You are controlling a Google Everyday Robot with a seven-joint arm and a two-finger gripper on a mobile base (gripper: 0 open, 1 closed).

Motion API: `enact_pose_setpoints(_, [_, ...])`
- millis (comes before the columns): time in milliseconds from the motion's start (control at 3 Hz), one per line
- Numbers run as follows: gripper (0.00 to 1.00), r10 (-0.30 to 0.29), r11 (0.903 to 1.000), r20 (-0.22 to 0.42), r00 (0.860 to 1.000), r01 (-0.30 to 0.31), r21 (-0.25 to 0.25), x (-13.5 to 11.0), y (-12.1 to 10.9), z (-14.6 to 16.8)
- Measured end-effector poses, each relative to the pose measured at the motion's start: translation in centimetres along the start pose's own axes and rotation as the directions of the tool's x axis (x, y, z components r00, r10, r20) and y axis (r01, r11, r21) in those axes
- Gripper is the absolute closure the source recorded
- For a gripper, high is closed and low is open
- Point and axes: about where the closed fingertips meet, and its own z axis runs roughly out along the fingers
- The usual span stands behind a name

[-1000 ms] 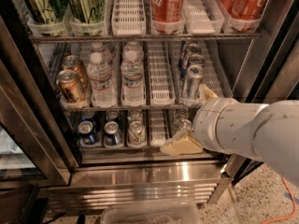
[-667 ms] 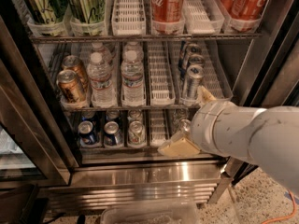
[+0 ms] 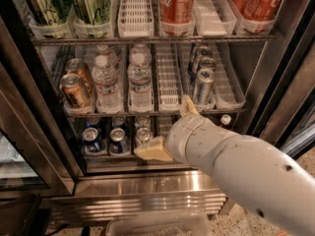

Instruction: Pick water bottle from middle shelf of fridge

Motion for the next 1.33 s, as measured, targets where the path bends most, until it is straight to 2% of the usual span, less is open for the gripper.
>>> enact_pose_setpoints(333, [0.0,0.09,0.9935,0.087,0.992,-0.095,0.062,-2.5,0.0,2.1])
enact_pose_setpoints(667, [0.0,0.181,0.9748,0.153,0.971,-0.198,0.103,-3.6,0.2,3.3])
enact_pose_setpoints(1000, [0.0,0.238,0.9472,0.218,0.947,-0.276,0.164,-4.3,0.3,3.5])
enact_pose_setpoints(1333, [0.0,0.24,0.9462,0.22,0.945,-0.279,0.164,-4.3,0.4,3.5])
